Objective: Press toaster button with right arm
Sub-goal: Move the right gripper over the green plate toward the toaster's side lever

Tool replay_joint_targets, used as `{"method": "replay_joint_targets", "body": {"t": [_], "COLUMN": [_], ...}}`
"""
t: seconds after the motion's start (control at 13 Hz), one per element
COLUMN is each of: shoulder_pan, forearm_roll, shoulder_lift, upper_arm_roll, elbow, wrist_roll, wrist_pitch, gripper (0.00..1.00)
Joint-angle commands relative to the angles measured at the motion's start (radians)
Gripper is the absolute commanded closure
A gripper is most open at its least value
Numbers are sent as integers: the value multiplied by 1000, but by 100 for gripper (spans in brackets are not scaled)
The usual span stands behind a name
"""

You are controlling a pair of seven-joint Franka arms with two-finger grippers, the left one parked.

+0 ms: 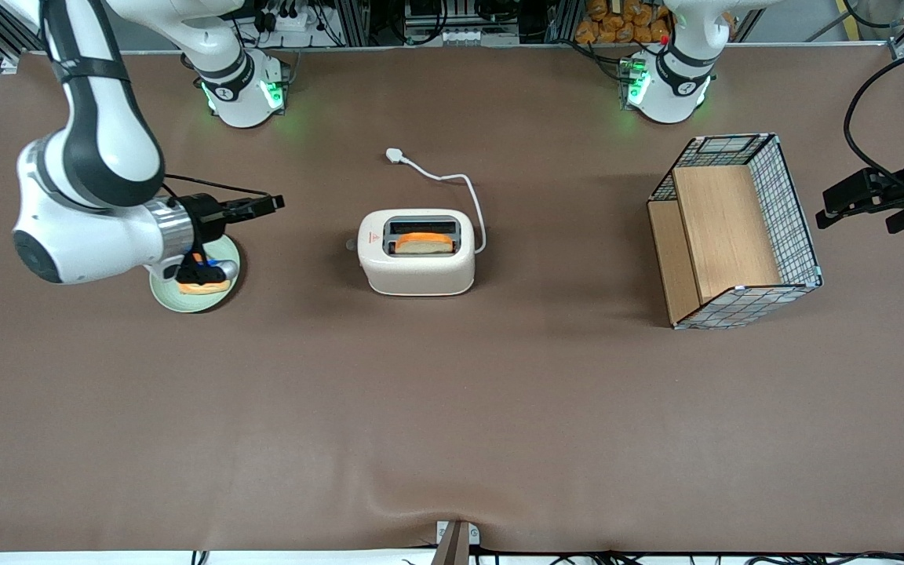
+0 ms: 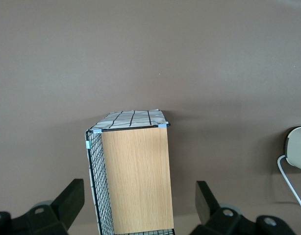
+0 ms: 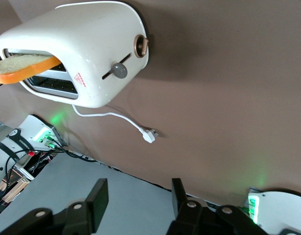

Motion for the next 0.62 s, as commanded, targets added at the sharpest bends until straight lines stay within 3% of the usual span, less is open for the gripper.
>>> {"method": "replay_joint_targets", "body": {"t": [0.0,0.23,0.54], "shoulder_pan": [38,48,70], "forearm_roll": [35,40,72], "shoulder_lift": [-11,8,57], "upper_arm_roll": [-9,-7,-7], "elbow": [-20,-19,-20], "wrist_roll": [11,9,-1], "wrist_pitch": [25,91,114], "gripper": [74,100,100]}}
